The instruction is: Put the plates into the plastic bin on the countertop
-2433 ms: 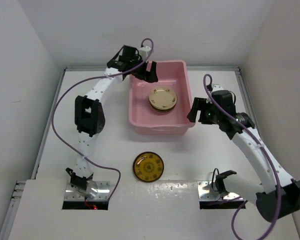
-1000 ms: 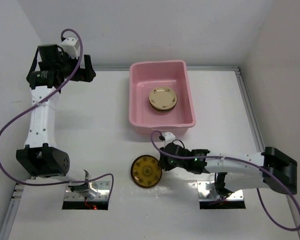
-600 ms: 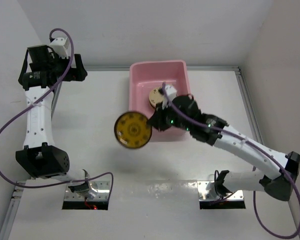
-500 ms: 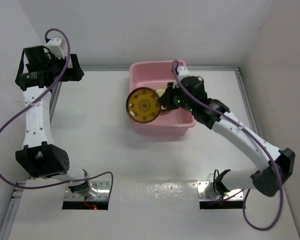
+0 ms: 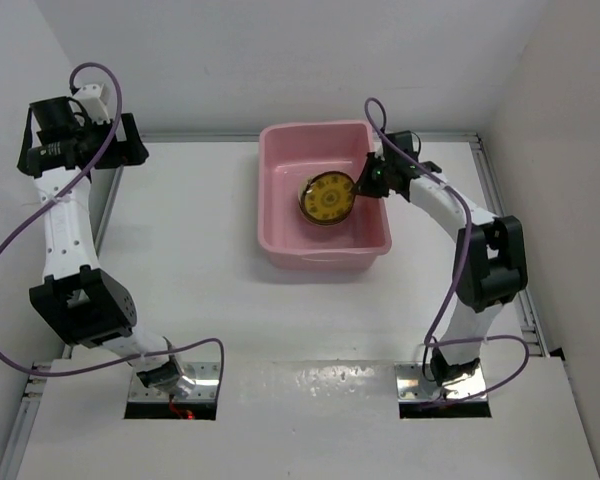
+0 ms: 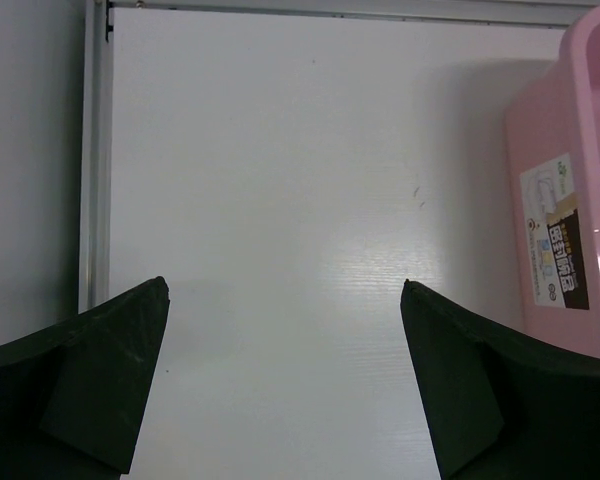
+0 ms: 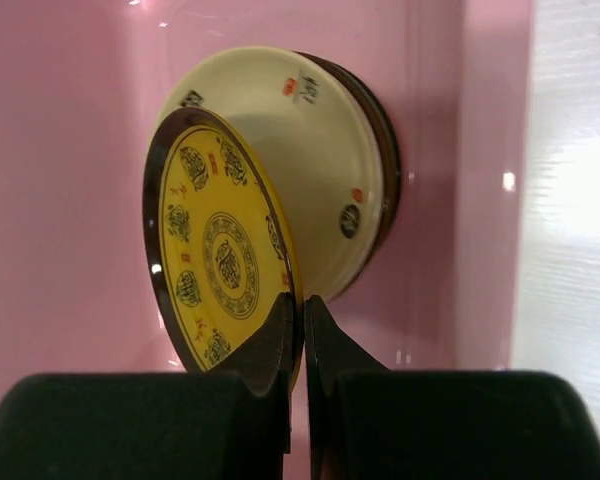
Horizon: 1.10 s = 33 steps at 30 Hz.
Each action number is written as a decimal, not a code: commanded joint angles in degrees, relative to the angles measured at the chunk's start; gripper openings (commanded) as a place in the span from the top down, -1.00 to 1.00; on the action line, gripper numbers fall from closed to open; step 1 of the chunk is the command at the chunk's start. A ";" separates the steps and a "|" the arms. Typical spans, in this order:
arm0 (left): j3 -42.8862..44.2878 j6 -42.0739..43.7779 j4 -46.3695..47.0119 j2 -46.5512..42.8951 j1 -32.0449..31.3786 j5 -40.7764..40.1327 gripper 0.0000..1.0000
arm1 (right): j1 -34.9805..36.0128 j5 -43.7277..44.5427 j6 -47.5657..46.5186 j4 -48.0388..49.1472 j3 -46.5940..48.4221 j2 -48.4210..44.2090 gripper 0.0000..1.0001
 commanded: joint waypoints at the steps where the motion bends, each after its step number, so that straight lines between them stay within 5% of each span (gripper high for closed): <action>1: 0.95 0.77 0.62 0.78 1.20 0.01 -1.00 | -0.29 -4.56 1.82 5.01 5.32 0.77 1.00; 4: 1.47 0.77 0.62 1.31 1.73 0.54 -1.00 | -0.72 -4.39 2.09 5.18 6.64 2.97 0.91; 11: 2.00 0.77 0.62 1.84 1.73 2.74 -1.00 | -0.46 -2.01 -3.60 1.07 10.23 8.85 -0.23; 19: 2.00 0.77 0.62 0.70 1.73 3.97 -1.00 | 4.37 2.81 -14.78 -11.16 21.06 2.64 -0.40; 22: 2.00 0.77 0.10 0.18 1.73 3.97 -1.00 | 4.72 4.67 -15.05 -11.34 19.48 -6.04 -0.65; 24: 2.00 0.77 0.09 -0.36 1.73 3.97 -1.00 | 3.41 5.28 -14.35 -12.56 16.93 -11.33 -1.00; 33: -0.90 4.54 -1.58 -2.73 0.50 2.91 -1.00 | -22.31 10.73 -12.15 -34.17 1.15 -29.09 -1.00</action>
